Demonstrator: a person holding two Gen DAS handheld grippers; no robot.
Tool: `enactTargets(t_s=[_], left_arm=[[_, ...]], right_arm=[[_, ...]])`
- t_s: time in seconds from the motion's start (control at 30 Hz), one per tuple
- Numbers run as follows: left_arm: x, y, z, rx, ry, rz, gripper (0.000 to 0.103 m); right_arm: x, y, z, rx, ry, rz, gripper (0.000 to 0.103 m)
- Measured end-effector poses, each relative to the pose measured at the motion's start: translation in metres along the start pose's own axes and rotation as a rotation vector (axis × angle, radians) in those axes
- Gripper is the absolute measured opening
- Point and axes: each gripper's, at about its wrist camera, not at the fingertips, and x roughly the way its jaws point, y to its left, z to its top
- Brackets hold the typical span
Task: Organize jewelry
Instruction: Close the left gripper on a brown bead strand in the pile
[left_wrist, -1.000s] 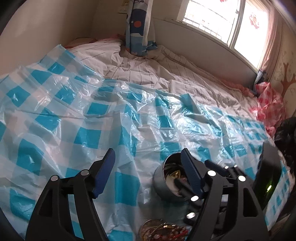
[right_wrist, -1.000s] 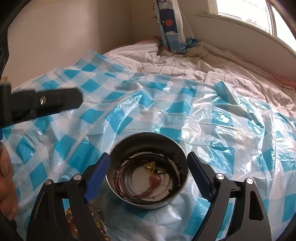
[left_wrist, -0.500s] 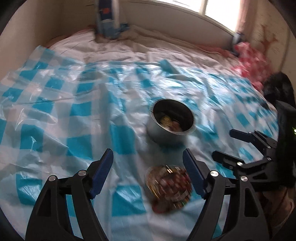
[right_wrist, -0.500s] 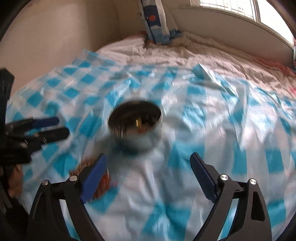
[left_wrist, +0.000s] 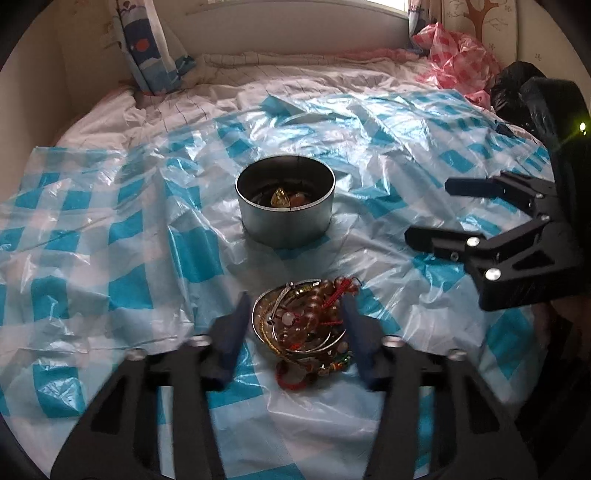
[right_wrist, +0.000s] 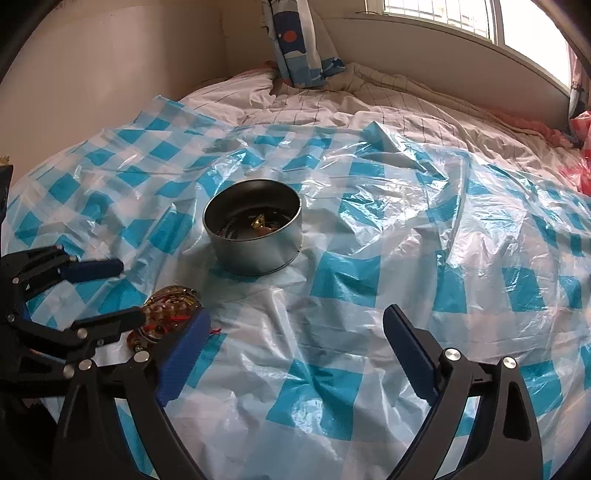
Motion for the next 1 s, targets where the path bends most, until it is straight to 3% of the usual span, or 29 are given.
enactTargets(t_s=[0.2,0.3,0.4,0.63,0.67,0.73,0.87,0.93,1.0], left_arm=[[0.014,-0.013,-0.005,0.098,0.049,0.004,0.022],[0.016,-0.012,-0.006,0.093,0.062,-0.013,0.009],[0.009,0.000,0.000,0.010,0.046,-0.057,0.009],[-0.013,0.055,0.008,-0.293,-0.066,-0.241,0.009],[-0.016,0.061,0.009,-0.329,-0.085,-0.264,0.003],[-0.020,0.072,0.011,-0.387,-0.121,-0.292,0.000],[-0.029,0.082,0.015,-0.443,-0.178,-0.335,0.000],[-0.028,0.080,0.017,-0.423,-0.165,-0.319,0.000],[-0.018,0.073,0.018,-0.388,-0.101,-0.328,0.000]], right_arm=[[0.002,0.000,0.000,-0.008,-0.002,-0.008,0.093],[0.002,0.001,0.000,-0.008,-0.001,-0.007,0.093],[0.003,0.001,0.001,-0.010,0.000,-0.007,0.093],[0.008,0.010,-0.001,-0.046,0.018,0.010,0.093],[0.008,0.012,-0.001,-0.054,0.020,0.017,0.093],[0.009,0.020,-0.002,-0.078,0.020,0.044,0.093],[0.015,0.038,-0.002,-0.130,0.036,0.108,0.093],[0.019,0.044,-0.001,-0.136,0.050,0.129,0.093],[0.023,0.046,-0.002,-0.141,0.065,0.130,0.093]])
